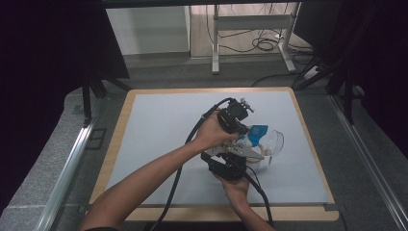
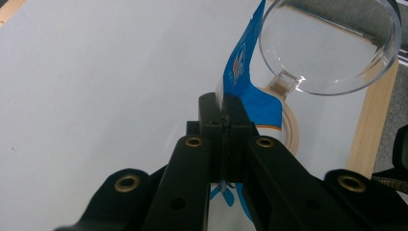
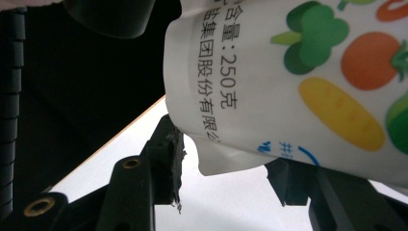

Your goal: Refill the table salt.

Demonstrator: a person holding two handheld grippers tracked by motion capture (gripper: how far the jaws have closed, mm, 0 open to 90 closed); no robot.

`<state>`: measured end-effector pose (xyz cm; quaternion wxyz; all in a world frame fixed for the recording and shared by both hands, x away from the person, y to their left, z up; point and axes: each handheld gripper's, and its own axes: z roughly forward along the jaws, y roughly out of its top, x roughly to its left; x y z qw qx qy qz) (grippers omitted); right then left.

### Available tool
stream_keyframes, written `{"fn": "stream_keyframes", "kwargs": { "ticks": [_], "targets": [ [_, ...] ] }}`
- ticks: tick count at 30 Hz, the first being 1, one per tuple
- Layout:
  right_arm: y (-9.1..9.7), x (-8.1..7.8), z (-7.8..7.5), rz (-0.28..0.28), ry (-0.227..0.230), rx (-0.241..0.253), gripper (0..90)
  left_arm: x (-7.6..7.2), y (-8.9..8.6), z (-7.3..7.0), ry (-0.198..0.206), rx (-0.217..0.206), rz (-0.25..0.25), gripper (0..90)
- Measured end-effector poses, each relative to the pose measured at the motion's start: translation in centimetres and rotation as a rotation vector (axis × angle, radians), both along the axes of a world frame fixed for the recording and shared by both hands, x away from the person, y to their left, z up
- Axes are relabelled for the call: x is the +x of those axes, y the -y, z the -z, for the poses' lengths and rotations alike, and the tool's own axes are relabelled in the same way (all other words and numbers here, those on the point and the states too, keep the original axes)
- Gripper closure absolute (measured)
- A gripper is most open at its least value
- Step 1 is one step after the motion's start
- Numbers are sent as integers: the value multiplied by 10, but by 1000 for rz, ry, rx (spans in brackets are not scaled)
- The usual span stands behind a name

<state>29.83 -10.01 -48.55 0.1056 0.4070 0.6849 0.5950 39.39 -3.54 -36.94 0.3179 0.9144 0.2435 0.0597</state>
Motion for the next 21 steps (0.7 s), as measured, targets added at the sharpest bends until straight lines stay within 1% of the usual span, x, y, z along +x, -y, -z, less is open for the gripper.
{"fn": "stream_keyframes", "kwargs": {
  "ticks": [13, 21],
  "targets": [
    [2, 1, -1, 15, 4, 18, 531, -1, 4, -2, 5, 8, 7, 899],
    [1, 1, -2, 16, 9, 14, 533, -2, 4, -3, 6, 10, 6, 899]
  ]
}}
